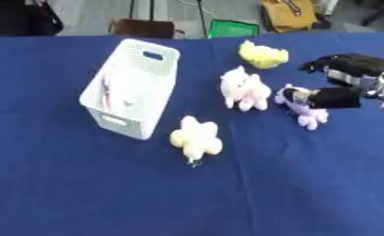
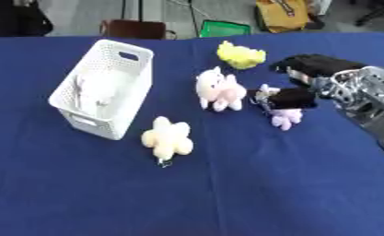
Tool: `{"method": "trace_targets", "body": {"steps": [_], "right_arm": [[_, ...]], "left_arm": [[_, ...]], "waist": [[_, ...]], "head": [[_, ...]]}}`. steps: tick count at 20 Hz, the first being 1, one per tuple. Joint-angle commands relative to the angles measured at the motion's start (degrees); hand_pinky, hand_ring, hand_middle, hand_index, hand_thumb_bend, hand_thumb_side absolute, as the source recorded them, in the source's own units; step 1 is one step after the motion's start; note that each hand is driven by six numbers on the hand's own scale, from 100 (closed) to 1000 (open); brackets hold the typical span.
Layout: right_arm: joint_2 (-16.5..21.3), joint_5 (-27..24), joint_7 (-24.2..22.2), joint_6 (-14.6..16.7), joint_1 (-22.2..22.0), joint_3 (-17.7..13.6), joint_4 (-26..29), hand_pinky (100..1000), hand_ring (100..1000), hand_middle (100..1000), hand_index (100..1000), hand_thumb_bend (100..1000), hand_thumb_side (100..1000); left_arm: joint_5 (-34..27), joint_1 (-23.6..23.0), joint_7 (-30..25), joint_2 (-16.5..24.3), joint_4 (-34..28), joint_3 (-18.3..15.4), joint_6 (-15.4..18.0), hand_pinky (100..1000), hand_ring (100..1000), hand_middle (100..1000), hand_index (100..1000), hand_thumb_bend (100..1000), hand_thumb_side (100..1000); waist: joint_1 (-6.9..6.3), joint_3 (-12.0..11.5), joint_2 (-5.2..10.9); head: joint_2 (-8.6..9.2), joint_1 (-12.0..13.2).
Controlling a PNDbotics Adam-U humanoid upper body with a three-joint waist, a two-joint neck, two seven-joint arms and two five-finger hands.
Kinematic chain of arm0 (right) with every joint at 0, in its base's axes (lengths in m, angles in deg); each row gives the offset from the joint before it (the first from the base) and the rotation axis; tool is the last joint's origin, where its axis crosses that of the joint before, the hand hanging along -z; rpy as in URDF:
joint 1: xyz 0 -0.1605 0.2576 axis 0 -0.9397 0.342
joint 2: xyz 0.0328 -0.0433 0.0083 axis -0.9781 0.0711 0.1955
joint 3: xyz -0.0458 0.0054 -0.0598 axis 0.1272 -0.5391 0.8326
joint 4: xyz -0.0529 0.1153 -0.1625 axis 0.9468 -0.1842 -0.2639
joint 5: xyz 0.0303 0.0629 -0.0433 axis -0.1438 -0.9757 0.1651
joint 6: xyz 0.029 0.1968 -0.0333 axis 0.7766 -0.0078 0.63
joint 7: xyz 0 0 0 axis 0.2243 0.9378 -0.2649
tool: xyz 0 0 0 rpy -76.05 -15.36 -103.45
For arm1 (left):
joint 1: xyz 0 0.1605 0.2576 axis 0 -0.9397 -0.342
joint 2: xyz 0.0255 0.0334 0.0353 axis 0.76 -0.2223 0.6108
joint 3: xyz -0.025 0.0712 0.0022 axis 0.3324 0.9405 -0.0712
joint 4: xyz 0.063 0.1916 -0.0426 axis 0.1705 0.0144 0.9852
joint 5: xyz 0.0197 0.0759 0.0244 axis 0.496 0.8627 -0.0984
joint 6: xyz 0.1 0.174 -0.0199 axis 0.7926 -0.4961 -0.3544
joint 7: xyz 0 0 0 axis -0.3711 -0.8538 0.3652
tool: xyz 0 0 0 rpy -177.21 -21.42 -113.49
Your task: Pick up objects on the table and place them in the box.
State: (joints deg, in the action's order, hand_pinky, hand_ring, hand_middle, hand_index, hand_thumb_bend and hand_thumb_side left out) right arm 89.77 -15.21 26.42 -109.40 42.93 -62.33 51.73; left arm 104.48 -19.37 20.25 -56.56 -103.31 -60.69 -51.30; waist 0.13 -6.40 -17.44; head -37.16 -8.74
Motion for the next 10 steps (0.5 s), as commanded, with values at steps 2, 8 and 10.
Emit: {"method": "trace_targets", "body": {"steps": [2, 8, 10], "right_arm": [[-0.2, 1.9, 0.5, 0.5, 1.5, -0.3, -4.4, 924, 1000, 910, 1000, 437, 963], [-1.7, 2.8, 0.3, 2.2, 2.5, 0.3, -9.1, 928, 1000, 917, 1000, 477, 944], [-2.3, 3.4, 0.2, 2.7, 2.9, 0.5, -10.9, 928, 1000, 917, 1000, 477, 944]], "left_arm": [[-0.2, 0.7, 0.9, 0.6, -0.8, -0.4, 1.3, 727, 745, 777, 757, 100, 623], [-0.2, 0.9, 0.9, 0.6, -0.8, -0.4, 1.3, 727, 745, 777, 757, 100, 621], [-0.2, 0.9, 0.9, 0.5, -0.8, -0.3, 1.3, 727, 745, 777, 757, 100, 621]], "waist": [[-0.14, -0.2, 0.68], [-0.26, -0.4, 0.48], [-0.30, -0.5, 0.44]], "head": [[0.53, -0.1], [0.56, 0.0], [0.63, 0.0]]}}
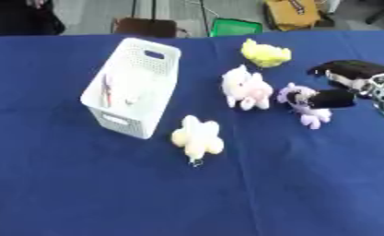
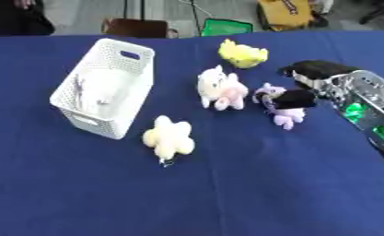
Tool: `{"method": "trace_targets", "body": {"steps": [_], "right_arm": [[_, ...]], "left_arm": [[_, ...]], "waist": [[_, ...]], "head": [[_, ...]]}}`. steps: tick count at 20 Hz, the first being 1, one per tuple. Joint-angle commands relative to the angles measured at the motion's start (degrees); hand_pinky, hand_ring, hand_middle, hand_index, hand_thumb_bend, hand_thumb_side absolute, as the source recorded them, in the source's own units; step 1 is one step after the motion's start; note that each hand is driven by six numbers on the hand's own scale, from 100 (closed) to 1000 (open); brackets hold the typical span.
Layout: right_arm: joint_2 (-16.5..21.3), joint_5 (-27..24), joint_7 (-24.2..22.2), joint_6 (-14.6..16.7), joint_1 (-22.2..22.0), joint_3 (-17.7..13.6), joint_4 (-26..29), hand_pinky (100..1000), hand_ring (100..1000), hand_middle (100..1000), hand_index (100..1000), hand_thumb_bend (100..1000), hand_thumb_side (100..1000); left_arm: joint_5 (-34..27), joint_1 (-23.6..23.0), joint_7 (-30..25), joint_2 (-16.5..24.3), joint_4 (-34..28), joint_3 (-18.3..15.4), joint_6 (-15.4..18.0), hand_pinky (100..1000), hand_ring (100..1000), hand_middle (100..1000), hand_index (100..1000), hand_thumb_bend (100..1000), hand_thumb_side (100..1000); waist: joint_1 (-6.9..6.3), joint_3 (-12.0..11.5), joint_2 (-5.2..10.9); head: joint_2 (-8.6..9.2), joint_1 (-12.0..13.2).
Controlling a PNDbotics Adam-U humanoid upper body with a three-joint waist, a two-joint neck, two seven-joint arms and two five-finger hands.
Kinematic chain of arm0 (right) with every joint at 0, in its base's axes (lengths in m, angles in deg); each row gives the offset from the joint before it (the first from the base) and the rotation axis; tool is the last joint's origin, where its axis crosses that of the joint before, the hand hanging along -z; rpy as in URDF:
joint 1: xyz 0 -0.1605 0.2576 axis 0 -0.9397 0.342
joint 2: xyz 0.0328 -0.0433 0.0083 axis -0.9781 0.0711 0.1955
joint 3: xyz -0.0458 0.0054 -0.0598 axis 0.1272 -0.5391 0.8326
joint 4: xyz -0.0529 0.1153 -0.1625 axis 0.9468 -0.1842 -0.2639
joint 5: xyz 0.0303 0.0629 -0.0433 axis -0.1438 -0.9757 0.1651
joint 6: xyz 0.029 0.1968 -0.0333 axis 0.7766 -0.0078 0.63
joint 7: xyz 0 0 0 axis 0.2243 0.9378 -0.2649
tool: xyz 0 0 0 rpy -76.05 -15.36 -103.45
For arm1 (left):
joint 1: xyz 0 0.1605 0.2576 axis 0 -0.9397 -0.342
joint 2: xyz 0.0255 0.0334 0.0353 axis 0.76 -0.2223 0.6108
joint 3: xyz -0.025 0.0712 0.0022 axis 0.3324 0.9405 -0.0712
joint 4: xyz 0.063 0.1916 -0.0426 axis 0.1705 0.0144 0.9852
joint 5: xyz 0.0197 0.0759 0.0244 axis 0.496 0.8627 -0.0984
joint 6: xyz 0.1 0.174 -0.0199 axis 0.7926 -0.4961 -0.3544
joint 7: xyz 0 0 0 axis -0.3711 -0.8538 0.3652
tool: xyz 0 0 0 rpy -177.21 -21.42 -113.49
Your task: Pick up objects on the table and place them in the box.
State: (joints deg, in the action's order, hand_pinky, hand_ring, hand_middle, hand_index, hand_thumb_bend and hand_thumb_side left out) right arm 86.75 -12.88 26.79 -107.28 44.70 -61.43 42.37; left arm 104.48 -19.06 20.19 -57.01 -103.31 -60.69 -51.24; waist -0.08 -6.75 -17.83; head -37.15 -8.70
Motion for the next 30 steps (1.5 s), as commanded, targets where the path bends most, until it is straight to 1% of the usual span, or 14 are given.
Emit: {"method": "trace_targets", "body": {"steps": [1, 6, 15, 22, 23, 24, 25, 27, 28, 29, 30], "right_arm": [[0.5, 1.2, -0.1, 0.8, 1.2, -0.4, -2.1, 928, 1000, 917, 1000, 477, 944], [-0.6, 2.1, -0.4, 1.7, 1.8, -0.6, -5.5, 932, 1000, 925, 1000, 503, 919], [-2.1, 2.9, -1.0, 3.6, 2.8, -0.9, -10.2, 934, 1000, 927, 1000, 504, 913], [-2.9, 3.2, -1.1, 3.7, 3.2, -1.2, -12.9, 938, 1000, 926, 1000, 519, 889], [-3.0, 3.2, -1.1, 3.7, 3.2, -1.2, -13.0, 937, 1000, 917, 1000, 509, 877], [-3.0, 3.1, -1.0, 3.8, 3.2, -1.1, -13.0, 935, 1000, 881, 1000, 473, 846], [-3.0, 3.1, -0.7, 3.8, 3.2, -1.1, -12.7, 934, 1000, 866, 1000, 455, 842], [-2.9, 3.3, 0.0, 3.7, 3.3, -1.1, -12.1, 930, 1000, 813, 975, 374, 846], [-2.9, 3.3, 0.4, 3.6, 3.3, -1.0, -11.9, 930, 1000, 803, 967, 357, 851], [-2.9, 3.5, 0.9, 3.4, 3.3, -1.0, -11.6, 927, 994, 757, 924, 291, 834], [-2.8, 3.5, 1.3, 3.3, 3.2, -1.0, -11.4, 926, 991, 749, 917, 281, 828]], "left_arm": [[-0.2, 0.6, 1.0, 1.0, -0.8, -0.3, 1.3, 727, 745, 777, 757, 100, 621], [-0.2, 0.6, 1.0, 0.9, -0.8, -0.4, 1.3, 727, 745, 777, 756, 100, 622], [-0.1, 0.5, 1.1, 0.7, -0.8, -0.4, 1.2, 727, 745, 777, 756, 100, 621], [-0.1, 0.4, 1.0, 0.5, -0.8, -0.4, 1.2, 727, 745, 778, 755, 100, 622], [-0.1, 0.4, 1.0, 0.5, -0.8, -0.4, 1.2, 727, 745, 778, 755, 100, 621], [-0.1, 0.4, 1.1, 0.5, -0.8, -0.4, 1.2, 727, 745, 778, 755, 100, 621], [-0.1, 0.4, 1.1, 0.5, -0.8, -0.4, 1.2, 727, 745, 778, 755, 100, 622], [-0.1, 0.4, 1.0, 0.5, -0.8, -0.4, 1.2, 727, 745, 778, 755, 100, 622], [-0.1, 0.4, 1.0, 0.5, -0.8, -0.4, 1.2, 727, 745, 778, 755, 100, 623], [0.0, 0.4, 1.0, 0.5, -0.8, -0.4, 1.2, 727, 745, 778, 755, 100, 623], [0.0, 0.4, 1.0, 0.5, -0.8, -0.4, 1.2, 727, 745, 778, 755, 100, 623]], "waist": [[-0.11, -0.1, 0.82], [-0.13, -0.3, 0.64], [-0.23, -0.5, 0.48], [-0.31, -0.7, 0.29], [-0.34, -0.7, 0.29], [-0.35, -0.7, 0.29], [-0.37, -0.7, 0.30], [-0.38, -0.6, 0.31], [-0.38, -0.6, 0.32], [-0.37, -0.6, 0.34], [-0.36, -0.6, 0.34]], "head": [[0.63, 0.0], [0.87, 0.0], [1.12, -0.1], [1.35, -0.3], [1.28, -0.3], [1.24, -0.3], [1.18, -0.3], [1.10, -0.2], [1.08, -0.2], [1.08, -0.2], [1.07, -0.2]]}}
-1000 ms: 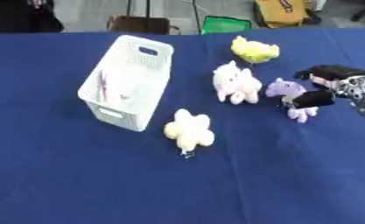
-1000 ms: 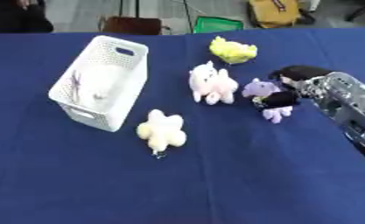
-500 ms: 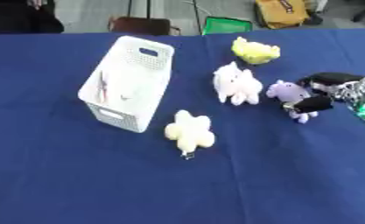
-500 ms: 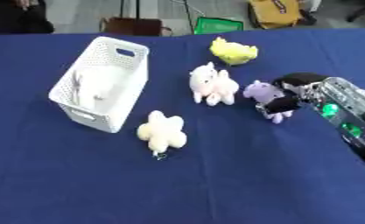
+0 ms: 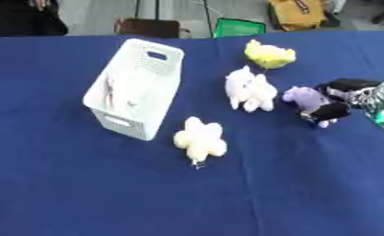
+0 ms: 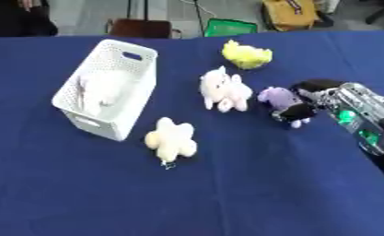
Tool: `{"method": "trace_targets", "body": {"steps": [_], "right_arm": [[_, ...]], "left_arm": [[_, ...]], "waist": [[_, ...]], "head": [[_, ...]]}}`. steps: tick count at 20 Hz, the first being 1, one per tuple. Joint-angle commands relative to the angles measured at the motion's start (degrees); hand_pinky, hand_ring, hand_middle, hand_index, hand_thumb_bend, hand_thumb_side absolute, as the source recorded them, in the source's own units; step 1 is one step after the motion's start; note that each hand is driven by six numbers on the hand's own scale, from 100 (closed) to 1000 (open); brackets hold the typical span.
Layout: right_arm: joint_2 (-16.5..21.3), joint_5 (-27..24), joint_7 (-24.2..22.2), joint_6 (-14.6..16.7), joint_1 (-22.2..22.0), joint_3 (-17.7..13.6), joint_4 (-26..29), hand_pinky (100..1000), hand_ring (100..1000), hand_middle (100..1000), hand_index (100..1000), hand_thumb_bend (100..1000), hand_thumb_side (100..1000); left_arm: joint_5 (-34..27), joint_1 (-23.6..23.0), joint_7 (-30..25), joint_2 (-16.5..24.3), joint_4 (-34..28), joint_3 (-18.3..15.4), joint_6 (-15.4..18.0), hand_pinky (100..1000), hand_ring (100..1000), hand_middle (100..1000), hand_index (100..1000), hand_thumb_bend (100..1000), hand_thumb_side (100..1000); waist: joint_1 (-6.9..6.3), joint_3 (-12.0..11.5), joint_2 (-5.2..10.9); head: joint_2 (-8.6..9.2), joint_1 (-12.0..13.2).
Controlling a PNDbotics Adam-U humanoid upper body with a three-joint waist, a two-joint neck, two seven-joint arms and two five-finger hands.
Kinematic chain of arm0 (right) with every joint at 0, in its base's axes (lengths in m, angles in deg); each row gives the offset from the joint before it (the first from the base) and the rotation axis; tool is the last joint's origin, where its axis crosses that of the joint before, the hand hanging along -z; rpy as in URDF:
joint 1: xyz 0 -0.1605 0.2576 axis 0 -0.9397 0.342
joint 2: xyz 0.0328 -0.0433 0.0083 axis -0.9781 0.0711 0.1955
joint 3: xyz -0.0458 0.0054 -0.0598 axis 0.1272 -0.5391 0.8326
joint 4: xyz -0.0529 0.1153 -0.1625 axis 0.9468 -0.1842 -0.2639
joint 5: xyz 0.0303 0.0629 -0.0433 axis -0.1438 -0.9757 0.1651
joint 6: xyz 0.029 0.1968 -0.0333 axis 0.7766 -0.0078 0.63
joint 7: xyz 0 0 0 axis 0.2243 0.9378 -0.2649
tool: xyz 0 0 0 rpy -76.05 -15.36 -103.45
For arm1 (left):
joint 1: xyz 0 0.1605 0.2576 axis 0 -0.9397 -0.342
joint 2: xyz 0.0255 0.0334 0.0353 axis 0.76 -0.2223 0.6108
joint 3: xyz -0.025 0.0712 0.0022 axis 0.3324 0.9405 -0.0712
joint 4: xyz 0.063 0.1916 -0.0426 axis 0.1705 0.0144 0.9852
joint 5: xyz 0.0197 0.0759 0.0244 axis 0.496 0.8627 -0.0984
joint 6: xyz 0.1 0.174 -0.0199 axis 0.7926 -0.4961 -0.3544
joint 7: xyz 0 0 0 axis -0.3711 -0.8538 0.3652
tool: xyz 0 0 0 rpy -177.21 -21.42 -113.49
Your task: Pick up objects on the table and place them in the box.
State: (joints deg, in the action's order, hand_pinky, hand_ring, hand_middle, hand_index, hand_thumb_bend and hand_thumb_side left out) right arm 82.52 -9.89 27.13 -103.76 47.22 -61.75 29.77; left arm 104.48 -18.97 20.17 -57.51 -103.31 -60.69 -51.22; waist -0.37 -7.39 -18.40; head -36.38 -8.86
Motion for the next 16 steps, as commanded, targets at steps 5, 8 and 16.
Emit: {"method": "trace_targets", "body": {"steps": [5, 8, 16], "right_arm": [[1.4, 1.2, 3.0, -0.8, 0.6, -0.6, 1.7, 917, 964, 661, 841, 156, 795], [1.4, 1.4, 4.2, -1.0, 0.6, -0.4, 1.7, 908, 942, 619, 794, 100, 769], [1.1, 1.8, 4.1, -0.2, 0.5, 0.3, 0.8, 902, 940, 638, 814, 250, 752]], "left_arm": [[0.0, 0.3, 1.0, 1.0, -0.8, -0.4, 1.1, 727, 745, 778, 755, 100, 623], [0.0, 0.3, 0.9, 0.9, -0.8, -0.4, 1.1, 727, 745, 777, 755, 100, 624], [0.0, 0.5, 0.7, 0.9, -0.8, -0.4, 1.1, 728, 745, 777, 755, 100, 624]], "waist": [[-0.01, 0.1, 0.94], [0.02, 0.1, 0.97], [0.15, 0.0, 0.81]], "head": [[0.32, 0.0], [0.31, 0.0], [0.33, 0.0]]}}
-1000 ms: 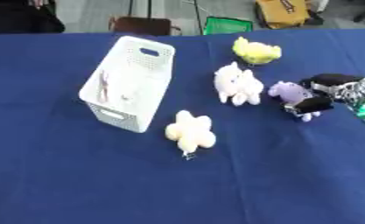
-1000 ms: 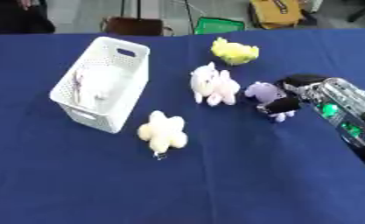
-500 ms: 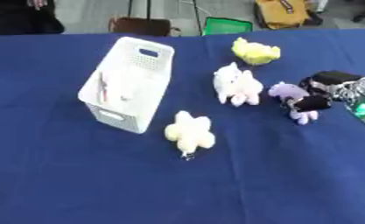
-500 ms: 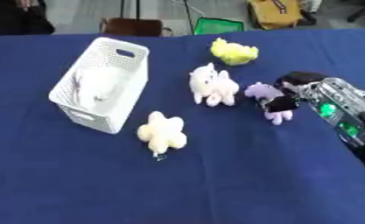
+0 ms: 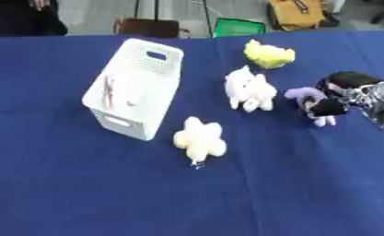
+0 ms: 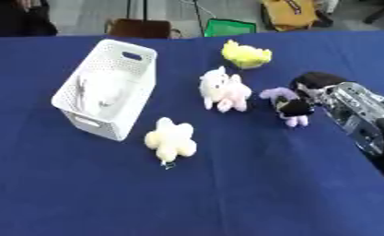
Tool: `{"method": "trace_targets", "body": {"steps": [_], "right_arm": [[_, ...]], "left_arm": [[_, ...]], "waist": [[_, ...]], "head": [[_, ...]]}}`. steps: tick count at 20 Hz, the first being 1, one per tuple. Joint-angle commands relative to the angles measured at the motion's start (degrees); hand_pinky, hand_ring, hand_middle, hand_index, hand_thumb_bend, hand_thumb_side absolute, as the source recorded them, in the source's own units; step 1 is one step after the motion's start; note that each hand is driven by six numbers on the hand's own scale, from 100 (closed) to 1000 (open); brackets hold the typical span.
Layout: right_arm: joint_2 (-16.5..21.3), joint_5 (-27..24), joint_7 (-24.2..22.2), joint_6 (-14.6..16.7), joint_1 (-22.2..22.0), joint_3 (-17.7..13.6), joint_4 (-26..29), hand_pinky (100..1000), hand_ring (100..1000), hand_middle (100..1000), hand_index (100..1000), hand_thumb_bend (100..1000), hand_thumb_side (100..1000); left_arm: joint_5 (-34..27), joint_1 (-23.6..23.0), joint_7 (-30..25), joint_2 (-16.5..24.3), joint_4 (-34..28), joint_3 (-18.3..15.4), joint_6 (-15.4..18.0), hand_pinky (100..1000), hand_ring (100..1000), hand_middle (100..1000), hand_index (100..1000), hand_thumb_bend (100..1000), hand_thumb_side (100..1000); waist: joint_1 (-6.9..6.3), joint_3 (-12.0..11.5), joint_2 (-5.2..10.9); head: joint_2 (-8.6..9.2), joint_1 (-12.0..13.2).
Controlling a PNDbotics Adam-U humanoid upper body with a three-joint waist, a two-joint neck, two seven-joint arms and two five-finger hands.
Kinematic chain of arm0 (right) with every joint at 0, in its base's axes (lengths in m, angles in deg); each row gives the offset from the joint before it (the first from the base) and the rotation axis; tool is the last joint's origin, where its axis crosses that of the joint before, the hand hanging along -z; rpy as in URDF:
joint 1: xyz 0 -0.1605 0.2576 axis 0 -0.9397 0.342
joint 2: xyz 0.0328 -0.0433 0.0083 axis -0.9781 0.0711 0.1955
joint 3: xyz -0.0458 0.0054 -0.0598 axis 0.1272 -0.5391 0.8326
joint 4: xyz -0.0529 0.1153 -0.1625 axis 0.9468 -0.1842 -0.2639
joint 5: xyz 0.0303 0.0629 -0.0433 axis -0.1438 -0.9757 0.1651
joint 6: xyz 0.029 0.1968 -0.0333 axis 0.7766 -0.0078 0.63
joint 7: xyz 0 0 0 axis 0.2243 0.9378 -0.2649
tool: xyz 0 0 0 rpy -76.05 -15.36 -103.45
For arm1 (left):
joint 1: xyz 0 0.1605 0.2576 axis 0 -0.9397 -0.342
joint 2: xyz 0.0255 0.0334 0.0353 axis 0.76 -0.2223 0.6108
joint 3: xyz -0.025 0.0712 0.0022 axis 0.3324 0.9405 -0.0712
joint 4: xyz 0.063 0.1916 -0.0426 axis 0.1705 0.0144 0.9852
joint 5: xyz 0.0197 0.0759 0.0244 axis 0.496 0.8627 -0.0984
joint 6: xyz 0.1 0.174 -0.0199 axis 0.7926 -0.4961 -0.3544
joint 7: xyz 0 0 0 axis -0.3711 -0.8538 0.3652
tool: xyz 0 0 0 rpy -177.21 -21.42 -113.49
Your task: Pick up objects on the table and place them in the box.
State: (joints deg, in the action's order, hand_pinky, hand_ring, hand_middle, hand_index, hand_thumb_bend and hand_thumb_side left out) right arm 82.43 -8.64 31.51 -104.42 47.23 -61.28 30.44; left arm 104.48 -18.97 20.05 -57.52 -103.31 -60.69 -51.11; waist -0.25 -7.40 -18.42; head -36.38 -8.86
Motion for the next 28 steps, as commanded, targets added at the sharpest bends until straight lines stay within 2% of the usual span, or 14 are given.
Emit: {"method": "trace_targets", "body": {"steps": [1, 4, 5, 6, 7, 8, 9, 11, 28], "right_arm": [[1.1, 0.7, -0.6, 0.8, 0.4, -0.1, -0.1, 901, 932, 586, 771, 261, 711], [0.8, 1.3, -1.0, 1.4, 0.5, 0.2, -0.6, 899, 922, 548, 726, 259, 686], [0.8, 1.4, -1.0, 1.5, 0.5, 0.2, -0.7, 896, 902, 504, 672, 222, 657], [0.7, 1.5, -0.9, 1.6, 0.5, 0.3, -0.8, 896, 902, 504, 672, 222, 657], [0.7, 1.7, -0.8, 1.6, 0.5, 0.3, -0.8, 890, 871, 463, 621, 179, 634], [0.7, 1.7, -0.5, 1.5, 0.6, 0.2, -0.8, 890, 871, 463, 621, 179, 634], [0.7, 1.7, -0.3, 1.4, 0.6, 0.1, -0.6, 884, 849, 441, 585, 126, 622], [0.8, 1.5, 0.7, 0.9, 0.7, 0.0, 0.0, 881, 833, 424, 557, 100, 617], [2.4, -0.8, 3.5, -1.3, 1.0, 0.4, 5.7, 861, 787, 360, 478, 100, 559]], "left_arm": [[0.0, 0.5, 0.8, 0.9, -0.8, -0.5, 1.0, 727, 745, 777, 755, 100, 622], [0.1, 0.6, 0.9, 0.9, -0.8, -0.5, 1.0, 727, 745, 777, 756, 100, 623], [0.1, 0.6, 0.9, 0.9, -0.8, -0.5, 1.0, 727, 745, 777, 755, 100, 623], [0.1, 0.6, 0.9, 0.9, -0.8, -0.5, 1.0, 727, 745, 777, 755, 100, 623], [0.1, 0.6, 1.0, 0.9, -0.8, -0.5, 1.0, 727, 745, 777, 755, 100, 623], [0.1, 0.6, 1.0, 0.9, -0.8, -0.5, 1.0, 727, 745, 777, 755, 100, 623], [0.1, 0.6, 1.0, 0.9, -0.8, -0.5, 1.0, 727, 745, 778, 755, 100, 623], [0.1, 0.6, 0.9, 0.9, -0.8, -0.5, 1.0, 727, 745, 778, 756, 100, 623], [0.4, 0.8, 0.9, 1.4, -0.8, -0.4, 0.9, 727, 744, 778, 757, 100, 623]], "waist": [[0.03, -0.1, 0.81], [0.04, -0.1, 0.76], [0.04, -0.1, 0.75], [0.04, -0.1, 0.76], [0.04, -0.1, 0.76], [0.05, -0.1, 0.77], [0.06, 0.0, 0.78], [0.11, 0.1, 0.81], [0.53, 0.7, 1.54]], "head": [[0.29, 0.0], [0.28, 0.1], [0.27, 0.1], [0.25, 0.1], [0.23, 0.1], [0.22, 0.1], [0.20, 0.2], [0.20, 0.2], [0.25, 0.5]]}}
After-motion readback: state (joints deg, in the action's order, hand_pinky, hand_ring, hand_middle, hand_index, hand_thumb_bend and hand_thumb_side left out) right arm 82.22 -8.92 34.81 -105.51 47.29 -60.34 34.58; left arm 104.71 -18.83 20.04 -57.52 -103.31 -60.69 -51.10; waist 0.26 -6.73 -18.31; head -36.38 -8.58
